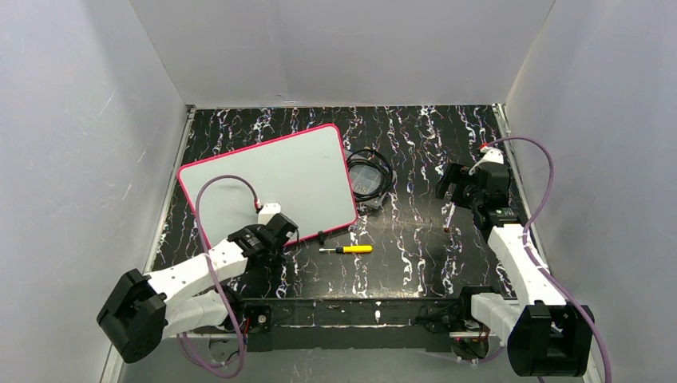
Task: Write a sentence on the whiteboard
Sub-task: Move the whiteboard to the center of the board.
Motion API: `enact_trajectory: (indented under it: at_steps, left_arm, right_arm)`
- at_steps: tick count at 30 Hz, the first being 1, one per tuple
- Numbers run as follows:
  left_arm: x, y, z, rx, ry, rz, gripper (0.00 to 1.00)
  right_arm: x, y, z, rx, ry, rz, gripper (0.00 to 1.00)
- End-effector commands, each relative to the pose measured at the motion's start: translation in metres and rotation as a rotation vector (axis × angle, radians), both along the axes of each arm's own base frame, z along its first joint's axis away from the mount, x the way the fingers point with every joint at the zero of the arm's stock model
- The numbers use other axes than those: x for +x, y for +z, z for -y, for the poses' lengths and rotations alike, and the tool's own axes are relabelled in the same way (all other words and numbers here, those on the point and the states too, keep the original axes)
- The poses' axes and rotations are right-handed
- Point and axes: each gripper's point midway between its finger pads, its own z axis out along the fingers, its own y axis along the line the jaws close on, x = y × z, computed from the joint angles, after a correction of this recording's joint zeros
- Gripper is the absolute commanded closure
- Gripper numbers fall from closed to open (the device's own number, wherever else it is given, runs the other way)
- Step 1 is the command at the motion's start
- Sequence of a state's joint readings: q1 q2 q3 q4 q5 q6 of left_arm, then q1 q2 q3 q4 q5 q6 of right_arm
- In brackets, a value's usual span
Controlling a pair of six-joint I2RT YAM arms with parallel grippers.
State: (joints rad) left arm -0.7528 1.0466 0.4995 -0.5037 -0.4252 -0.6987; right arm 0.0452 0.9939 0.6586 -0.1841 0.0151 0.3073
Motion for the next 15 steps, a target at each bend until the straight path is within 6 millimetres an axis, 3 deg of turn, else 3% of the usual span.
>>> enact_trajectory:
  at_steps: [1, 15]
  left_arm:
    - [0.019, 0.009, 0.043, -0.096, -0.093, 0.04, 1.0]
    - [0.033, 0.02, 0.095, -0.093, -0.163, 0.066, 1.0]
  right_arm:
    - [0.01, 0.021, -0.004, 0.008, 0.031, 0.049, 0.0]
    - [0.006, 0.016, -0.002, 0.01, 0.013, 0.02, 0.0]
